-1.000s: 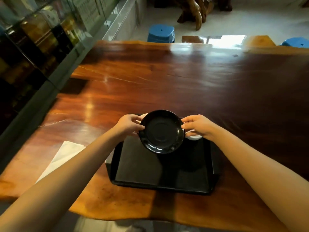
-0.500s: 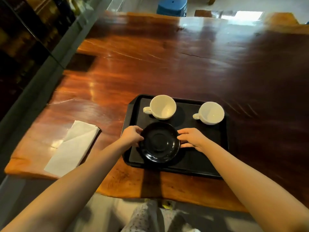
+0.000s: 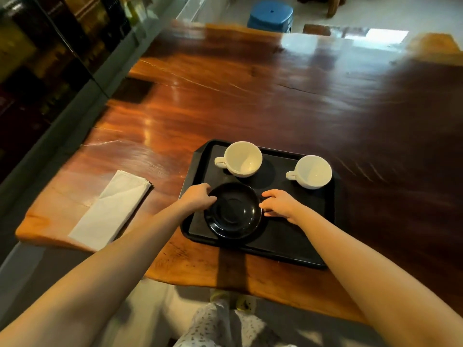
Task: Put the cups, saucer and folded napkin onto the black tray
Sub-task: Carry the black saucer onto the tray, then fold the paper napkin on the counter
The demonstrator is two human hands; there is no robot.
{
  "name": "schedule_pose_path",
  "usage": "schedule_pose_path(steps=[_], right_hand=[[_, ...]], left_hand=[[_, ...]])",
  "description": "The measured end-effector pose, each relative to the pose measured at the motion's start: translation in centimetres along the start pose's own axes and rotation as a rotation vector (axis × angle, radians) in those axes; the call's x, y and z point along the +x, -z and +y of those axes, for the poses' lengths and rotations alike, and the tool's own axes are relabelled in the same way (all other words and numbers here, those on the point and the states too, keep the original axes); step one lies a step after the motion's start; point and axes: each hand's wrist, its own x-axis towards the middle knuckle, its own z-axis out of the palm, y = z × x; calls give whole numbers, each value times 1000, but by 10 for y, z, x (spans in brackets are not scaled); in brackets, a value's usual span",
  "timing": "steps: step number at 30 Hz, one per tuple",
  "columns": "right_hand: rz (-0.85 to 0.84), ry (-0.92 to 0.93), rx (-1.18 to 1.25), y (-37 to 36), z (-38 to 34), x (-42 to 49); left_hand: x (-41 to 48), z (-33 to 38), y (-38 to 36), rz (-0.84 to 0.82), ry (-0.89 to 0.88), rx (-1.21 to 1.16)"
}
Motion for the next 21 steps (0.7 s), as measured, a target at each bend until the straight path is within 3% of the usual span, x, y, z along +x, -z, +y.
schedule_pose_path(steps=[9,21], right_hand=[[-108,191,-647,10,-67,-39],[-248,558,-933,-123,-155,-46]], left_hand=[[-43,0,46,10,-9,-142],[-100,-132,83,437,208,-250]])
